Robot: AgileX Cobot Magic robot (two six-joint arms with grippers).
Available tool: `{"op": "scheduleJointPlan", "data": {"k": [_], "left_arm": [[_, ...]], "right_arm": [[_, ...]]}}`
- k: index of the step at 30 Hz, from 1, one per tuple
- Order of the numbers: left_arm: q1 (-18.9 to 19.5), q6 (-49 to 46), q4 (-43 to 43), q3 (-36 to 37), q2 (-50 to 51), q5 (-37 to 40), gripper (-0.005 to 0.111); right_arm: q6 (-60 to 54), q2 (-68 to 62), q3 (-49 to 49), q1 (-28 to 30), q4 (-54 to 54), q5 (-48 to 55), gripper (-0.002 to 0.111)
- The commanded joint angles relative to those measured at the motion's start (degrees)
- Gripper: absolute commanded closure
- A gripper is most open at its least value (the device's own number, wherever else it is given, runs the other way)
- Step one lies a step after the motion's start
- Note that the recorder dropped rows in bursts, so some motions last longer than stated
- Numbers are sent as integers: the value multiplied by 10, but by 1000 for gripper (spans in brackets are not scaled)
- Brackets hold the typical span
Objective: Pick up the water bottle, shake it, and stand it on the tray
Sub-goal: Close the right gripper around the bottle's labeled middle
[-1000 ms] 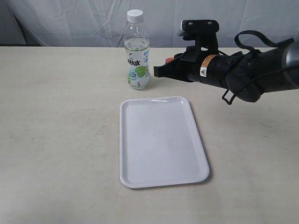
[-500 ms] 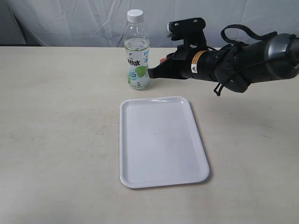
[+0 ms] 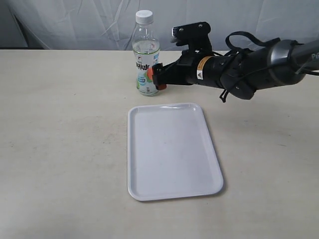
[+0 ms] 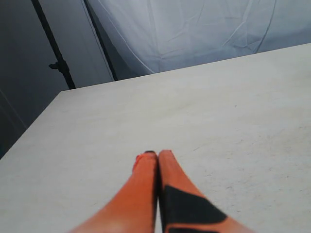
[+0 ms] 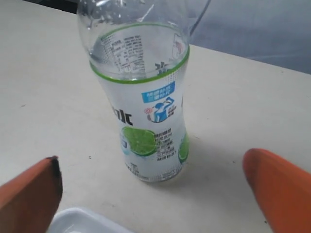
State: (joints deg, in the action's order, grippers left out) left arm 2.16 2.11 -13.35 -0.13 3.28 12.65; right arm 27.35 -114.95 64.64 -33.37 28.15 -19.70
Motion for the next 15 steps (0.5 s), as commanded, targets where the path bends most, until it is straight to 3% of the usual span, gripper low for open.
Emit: {"op": "scheduleJointPlan", "data": {"k": [1, 15], "left_arm": [[0, 5, 2, 1, -2, -8, 107], [0, 5, 2, 1, -2, -8, 107]], "right_arm": [[-2, -9, 18, -4, 3, -23, 4], [-5, -83, 136, -21, 13, -4, 4]]}}
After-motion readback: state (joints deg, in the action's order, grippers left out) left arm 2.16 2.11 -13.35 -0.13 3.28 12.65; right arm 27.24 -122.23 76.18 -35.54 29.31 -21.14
